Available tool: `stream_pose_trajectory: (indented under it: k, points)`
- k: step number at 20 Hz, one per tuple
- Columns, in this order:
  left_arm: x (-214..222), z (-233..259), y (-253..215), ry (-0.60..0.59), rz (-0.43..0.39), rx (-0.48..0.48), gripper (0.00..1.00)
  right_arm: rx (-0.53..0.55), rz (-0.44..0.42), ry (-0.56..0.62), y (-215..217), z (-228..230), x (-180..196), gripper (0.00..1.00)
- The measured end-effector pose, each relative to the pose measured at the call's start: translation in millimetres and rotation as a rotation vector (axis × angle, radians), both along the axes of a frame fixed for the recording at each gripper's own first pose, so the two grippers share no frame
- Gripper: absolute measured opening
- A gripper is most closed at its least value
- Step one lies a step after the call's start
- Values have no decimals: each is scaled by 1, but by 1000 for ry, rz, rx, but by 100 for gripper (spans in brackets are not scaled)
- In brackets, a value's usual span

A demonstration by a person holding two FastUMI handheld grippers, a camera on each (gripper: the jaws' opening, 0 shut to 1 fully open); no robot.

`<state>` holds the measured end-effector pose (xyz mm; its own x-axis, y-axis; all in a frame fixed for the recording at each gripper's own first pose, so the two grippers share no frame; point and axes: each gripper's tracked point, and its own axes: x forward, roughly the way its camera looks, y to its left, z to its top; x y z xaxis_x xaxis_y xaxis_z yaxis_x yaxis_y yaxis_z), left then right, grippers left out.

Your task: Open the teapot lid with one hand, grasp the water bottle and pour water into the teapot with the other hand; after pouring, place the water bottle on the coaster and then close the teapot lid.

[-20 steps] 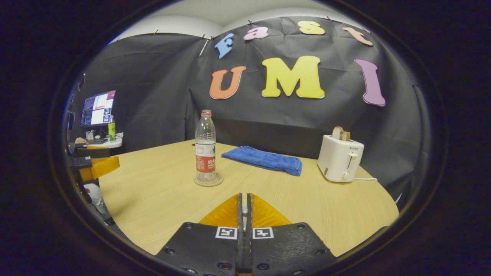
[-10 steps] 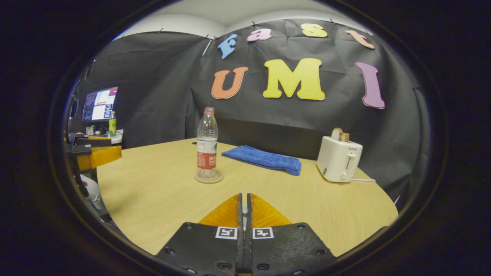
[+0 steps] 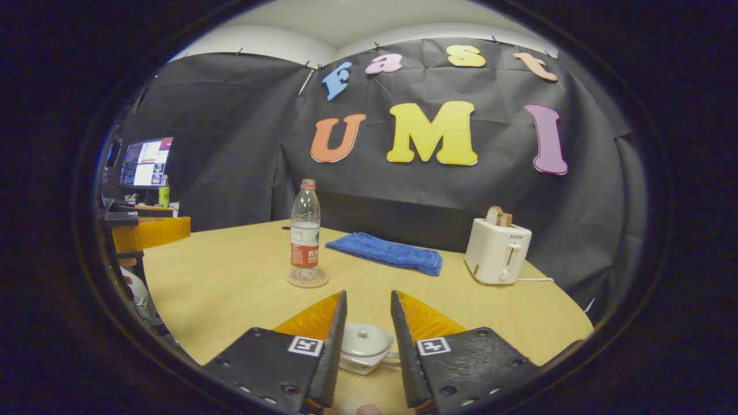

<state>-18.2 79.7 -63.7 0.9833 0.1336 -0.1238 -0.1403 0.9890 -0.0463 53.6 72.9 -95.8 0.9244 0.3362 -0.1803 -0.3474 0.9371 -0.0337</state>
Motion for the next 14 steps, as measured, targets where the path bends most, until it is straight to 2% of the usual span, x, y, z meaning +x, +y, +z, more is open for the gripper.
stream_pose_trajectory:
  k: [2,3,4,5,6,9,11,14]
  points:
    - [6,16,-16,-27,-15,9,98,20,-55,-34,-18,17,-4,69]
    - [8,25,-24,-43,-24,14,98,30,-81,-47,-26,25,-6,76]
    - [12,31,-34,-57,-35,15,98,36,-104,-56,-34,32,-10,88]
    - [15,37,-44,-69,-44,13,98,39,-136,-65,-45,38,-15,94]
    - [16,40,-55,-75,-58,2,98,40,-177,-73,-58,45,-19,97]
    - [16,42,-76,-90,-81,-6,98,32,-293,-102,-94,59,-45,97]
    - [14,46,-81,-97,-89,25,98,19,-328,-113,-101,64,-63,94]
    - [9,57,-82,-117,-84,42,98,29,-349,-133,-99,81,-77,97]
